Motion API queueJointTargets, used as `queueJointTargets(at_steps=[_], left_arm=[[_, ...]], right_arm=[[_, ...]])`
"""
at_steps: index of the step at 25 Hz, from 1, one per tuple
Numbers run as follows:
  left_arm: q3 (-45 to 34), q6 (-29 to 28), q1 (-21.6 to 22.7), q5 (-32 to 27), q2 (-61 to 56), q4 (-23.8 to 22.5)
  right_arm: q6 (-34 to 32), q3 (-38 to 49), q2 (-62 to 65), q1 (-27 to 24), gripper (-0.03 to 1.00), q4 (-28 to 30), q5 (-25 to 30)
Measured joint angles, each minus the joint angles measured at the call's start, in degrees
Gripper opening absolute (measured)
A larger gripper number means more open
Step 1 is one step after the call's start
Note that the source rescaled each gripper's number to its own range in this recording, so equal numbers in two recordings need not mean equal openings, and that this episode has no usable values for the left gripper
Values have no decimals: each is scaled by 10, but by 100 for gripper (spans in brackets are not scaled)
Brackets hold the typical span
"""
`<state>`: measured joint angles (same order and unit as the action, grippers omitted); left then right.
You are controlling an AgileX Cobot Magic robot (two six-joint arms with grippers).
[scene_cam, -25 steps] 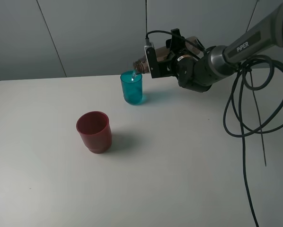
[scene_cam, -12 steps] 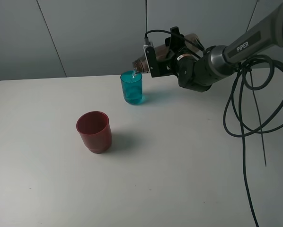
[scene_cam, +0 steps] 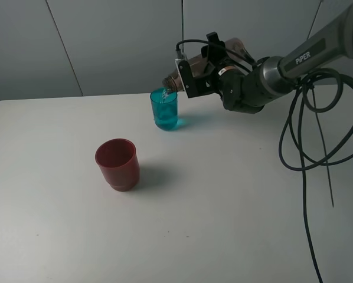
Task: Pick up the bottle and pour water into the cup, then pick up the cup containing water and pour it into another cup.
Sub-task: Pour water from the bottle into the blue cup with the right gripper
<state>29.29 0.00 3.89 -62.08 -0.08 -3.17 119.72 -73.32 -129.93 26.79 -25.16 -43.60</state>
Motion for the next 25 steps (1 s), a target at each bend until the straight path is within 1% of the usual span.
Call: queueJointTargets(at_steps=[10,17,25], left_arm=[[0,0,0,0,0,0],[0,0,0,0,0,0],[0,0,0,0,0,0]], right_arm=[[0,-18,0,0,2,19,-2],[0,-34,0,0,2,21,-1],[0,-35,0,0,2,36,-1]])
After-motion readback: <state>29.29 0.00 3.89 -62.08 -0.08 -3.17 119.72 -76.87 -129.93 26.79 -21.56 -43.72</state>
